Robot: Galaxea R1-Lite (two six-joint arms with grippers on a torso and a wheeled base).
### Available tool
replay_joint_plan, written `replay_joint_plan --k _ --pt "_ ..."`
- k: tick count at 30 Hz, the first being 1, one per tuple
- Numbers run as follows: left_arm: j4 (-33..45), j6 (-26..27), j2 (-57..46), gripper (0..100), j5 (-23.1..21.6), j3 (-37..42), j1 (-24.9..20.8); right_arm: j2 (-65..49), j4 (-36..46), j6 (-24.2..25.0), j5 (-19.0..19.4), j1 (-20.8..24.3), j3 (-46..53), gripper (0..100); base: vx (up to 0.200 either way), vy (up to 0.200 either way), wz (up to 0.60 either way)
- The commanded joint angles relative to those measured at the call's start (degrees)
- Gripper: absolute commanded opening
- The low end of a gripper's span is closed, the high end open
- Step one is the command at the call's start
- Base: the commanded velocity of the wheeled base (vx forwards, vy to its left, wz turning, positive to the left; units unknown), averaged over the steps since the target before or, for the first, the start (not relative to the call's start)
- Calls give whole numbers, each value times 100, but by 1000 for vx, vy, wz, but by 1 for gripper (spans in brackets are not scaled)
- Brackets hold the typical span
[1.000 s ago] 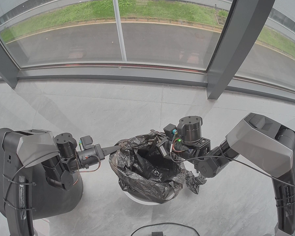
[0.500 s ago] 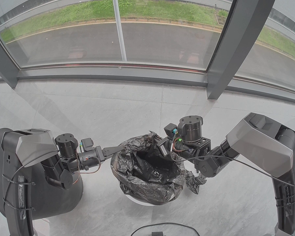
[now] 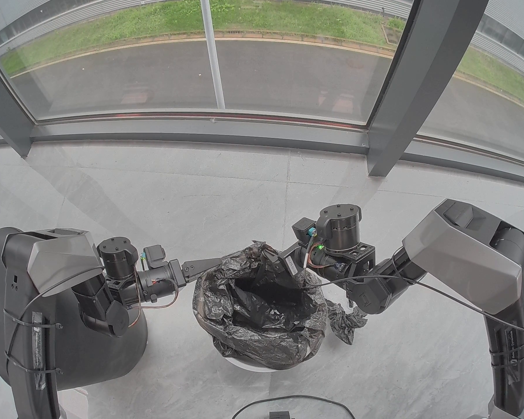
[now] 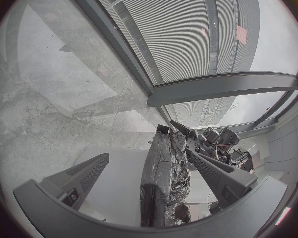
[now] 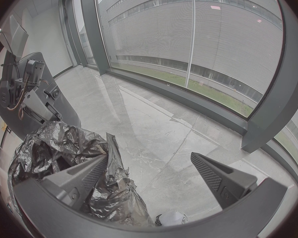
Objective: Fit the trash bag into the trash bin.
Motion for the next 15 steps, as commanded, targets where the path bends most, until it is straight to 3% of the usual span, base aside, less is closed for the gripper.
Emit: replay_joint_plan --k 1,12,15 --pt "-58 -5 -37 100 -3 35 1 -156 -5 3 -6 8 42 100 0 0 0" --pt "-673 13 -266 100 6 553 -193 -622 -5 469 12 544 850 100 0 0 0" --pt "-673 268 -160 100 6 545 -210 -631 -13 609 12 597 894 100 0 0 0"
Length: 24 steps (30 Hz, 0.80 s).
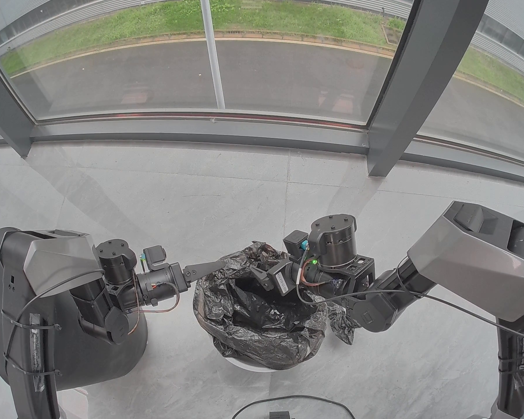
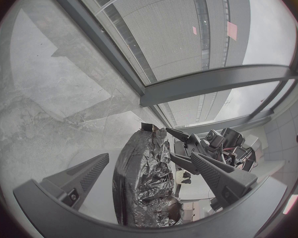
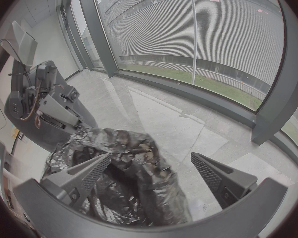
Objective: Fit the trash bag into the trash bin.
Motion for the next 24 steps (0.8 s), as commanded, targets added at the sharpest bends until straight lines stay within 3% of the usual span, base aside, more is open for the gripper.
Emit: replay_joint_plan --k 1,5,24 --pt "-38 294 49 100 6 79 -62 -154 -13 117 1 144 144 100 0 0 0" --pt "-38 523 31 100 6 149 -132 -163 66 108 1 162 -67 100 0 0 0" --pt "-38 523 58 100 24 140 -150 654 558 91 -8 4 -1245 100 0 0 0"
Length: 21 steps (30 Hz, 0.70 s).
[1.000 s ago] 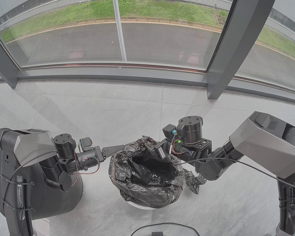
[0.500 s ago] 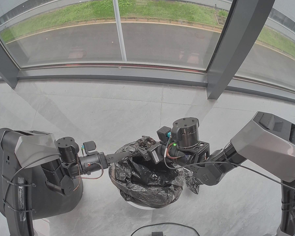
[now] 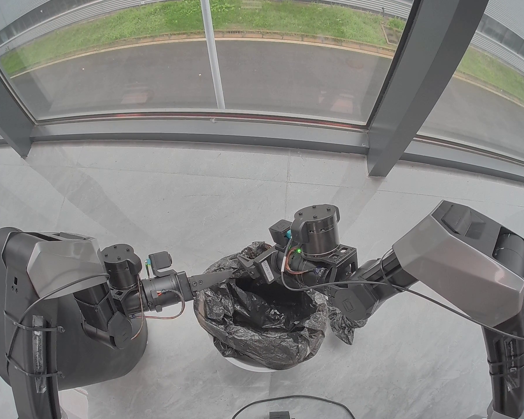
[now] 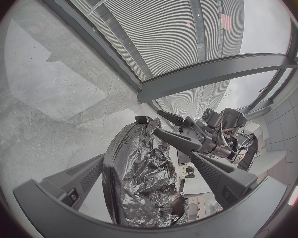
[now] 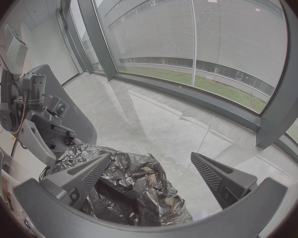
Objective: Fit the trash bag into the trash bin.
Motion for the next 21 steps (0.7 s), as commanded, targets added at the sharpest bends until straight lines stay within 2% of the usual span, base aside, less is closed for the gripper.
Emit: replay_joint_plan --k 1,13,21 --pt "-1 -7 19 100 10 -11 8 305 32 -3 1 -74 -218 100 0 0 0" --pt "-1 -7 36 100 19 -11 8 956 340 6 -8 -145 -1062 100 0 0 0" --pt "-1 -7 36 100 19 -11 8 964 340 14 -140 -145 -1273 100 0 0 0"
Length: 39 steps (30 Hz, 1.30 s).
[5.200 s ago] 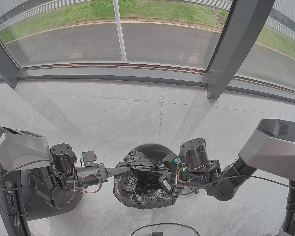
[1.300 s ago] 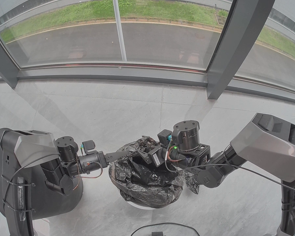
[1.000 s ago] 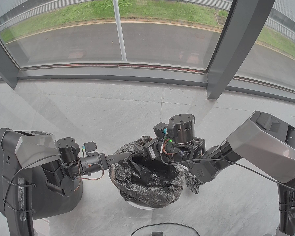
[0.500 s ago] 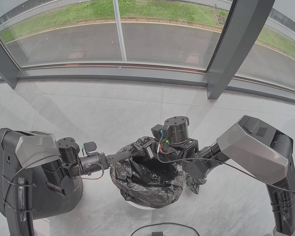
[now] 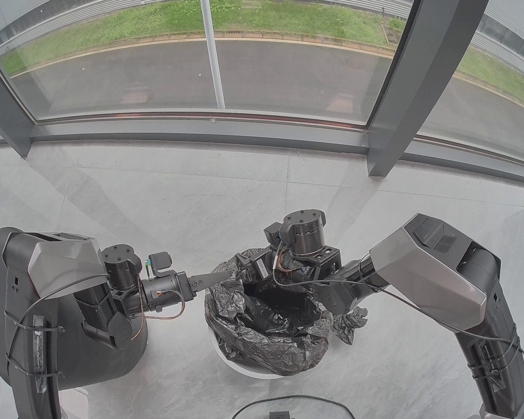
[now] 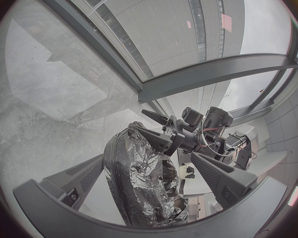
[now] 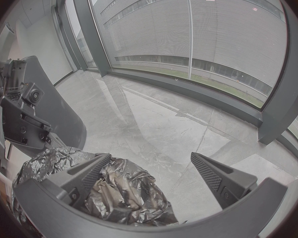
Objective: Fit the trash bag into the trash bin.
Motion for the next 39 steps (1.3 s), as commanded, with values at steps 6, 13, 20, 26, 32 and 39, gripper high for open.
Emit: replay_joint_plan --k 6,13,20,26,32,39 --pt "-4 -3 3 100 8 27 -8 -442 -25 27 -115 -91 77 100 0 0 0" --pt "-4 15 -463 100 386 589 -237 -1629 -385 405 -150 -21 1623 100 0 0 0" --pt "22 876 -990 100 1221 1415 -826 -2763 -1273 1214 280 -249 3680 100 0 0 0" --pt "813 2617 -902 100 3928 1609 -1713 -2798 -2336 1425 931 -1366 4928 100 0 0 0" --pt "1068 2819 -674 100 5001 1477 -2294 -2112 -3936 1521 1256 -1673 5473 100 0 0 0" --pt "1068 2854 -797 100 5361 1846 -2338 -2112 -4094 1513 1247 -1664 5631 100 0 0 0"
